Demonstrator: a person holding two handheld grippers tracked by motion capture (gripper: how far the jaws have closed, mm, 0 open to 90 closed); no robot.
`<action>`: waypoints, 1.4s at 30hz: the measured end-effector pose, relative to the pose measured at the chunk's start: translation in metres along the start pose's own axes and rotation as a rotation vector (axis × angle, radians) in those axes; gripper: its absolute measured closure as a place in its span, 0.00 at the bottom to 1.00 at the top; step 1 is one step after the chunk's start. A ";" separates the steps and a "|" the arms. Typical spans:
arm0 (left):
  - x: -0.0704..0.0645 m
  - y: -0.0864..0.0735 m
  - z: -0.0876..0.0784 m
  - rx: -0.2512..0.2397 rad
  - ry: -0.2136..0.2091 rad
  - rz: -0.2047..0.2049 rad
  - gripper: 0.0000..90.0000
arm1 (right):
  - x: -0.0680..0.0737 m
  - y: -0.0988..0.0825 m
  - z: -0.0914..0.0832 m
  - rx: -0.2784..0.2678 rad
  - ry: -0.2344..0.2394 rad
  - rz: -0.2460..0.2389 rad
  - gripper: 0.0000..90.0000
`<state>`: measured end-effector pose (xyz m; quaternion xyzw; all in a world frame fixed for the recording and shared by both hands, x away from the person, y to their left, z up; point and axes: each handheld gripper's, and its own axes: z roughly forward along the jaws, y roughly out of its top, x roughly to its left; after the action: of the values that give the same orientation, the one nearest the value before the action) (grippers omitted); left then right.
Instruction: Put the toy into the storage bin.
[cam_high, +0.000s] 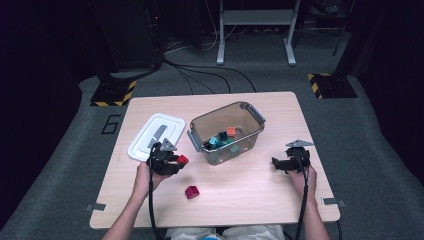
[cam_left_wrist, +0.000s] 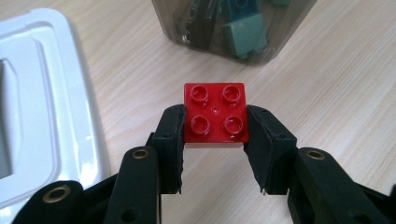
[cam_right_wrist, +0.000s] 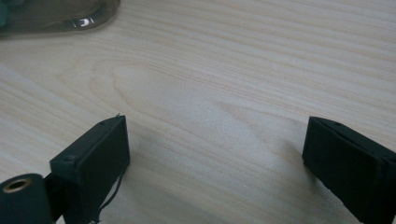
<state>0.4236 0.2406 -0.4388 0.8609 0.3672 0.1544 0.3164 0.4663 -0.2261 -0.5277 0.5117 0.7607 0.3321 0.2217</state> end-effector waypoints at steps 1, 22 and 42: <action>0.002 0.002 -0.002 -0.002 0.001 0.007 0.66 | 0.000 0.000 0.000 -0.001 0.000 -0.002 0.08; 0.017 0.051 -0.039 -0.020 0.044 0.059 0.66 | 0.000 0.000 0.000 0.000 -0.001 0.001 0.08; 0.014 0.110 -0.044 -0.038 0.051 0.132 0.66 | 0.000 0.000 0.000 -0.001 0.000 -0.003 0.08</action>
<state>0.4696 0.2114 -0.3325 0.8729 0.3145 0.2038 0.3125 0.4664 -0.2263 -0.5277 0.5106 0.7613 0.3322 0.2221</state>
